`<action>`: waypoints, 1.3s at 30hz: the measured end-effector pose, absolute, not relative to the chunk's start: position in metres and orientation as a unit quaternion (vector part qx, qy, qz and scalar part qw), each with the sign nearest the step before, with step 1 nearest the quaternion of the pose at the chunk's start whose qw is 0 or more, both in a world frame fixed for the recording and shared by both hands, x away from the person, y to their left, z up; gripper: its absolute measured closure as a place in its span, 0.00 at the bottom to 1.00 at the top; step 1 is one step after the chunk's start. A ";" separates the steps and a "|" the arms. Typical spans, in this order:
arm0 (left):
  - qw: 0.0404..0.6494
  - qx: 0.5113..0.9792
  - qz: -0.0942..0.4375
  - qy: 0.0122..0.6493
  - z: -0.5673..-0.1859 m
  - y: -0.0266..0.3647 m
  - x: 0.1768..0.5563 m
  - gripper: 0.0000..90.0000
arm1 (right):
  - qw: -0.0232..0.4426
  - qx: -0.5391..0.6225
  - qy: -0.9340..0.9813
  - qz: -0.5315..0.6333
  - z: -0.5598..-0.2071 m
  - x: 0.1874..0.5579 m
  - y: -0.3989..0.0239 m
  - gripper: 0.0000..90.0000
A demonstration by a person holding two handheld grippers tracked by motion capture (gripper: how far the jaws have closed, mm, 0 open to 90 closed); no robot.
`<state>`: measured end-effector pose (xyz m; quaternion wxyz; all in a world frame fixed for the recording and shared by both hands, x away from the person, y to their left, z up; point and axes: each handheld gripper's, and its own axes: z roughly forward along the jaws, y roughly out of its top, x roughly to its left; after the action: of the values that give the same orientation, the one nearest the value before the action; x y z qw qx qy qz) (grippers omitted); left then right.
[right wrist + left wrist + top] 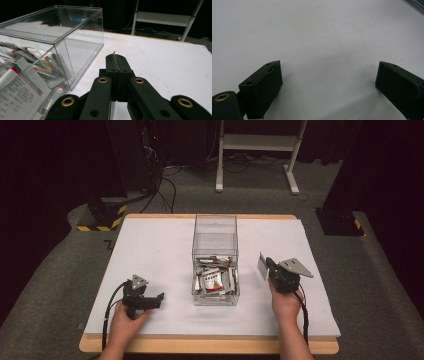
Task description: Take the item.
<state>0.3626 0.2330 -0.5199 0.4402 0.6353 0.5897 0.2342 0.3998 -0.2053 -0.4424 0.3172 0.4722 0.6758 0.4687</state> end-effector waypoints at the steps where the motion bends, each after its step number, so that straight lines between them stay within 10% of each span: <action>1: 0.440 0.636 0.234 0.590 -0.520 0.233 0.363 0.08 | 0.317 0.473 0.676 0.468 -0.444 0.400 -0.205 1.00; 39: 0.442 0.633 0.234 0.591 -0.520 0.233 0.363 0.08 | 0.333 0.512 0.664 0.431 -0.456 0.400 -0.231 0.87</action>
<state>0.3628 0.2326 -0.5200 0.4419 0.6332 0.5910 0.2335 0.4004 -0.2314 -0.4561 0.3330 0.5125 0.6641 0.4306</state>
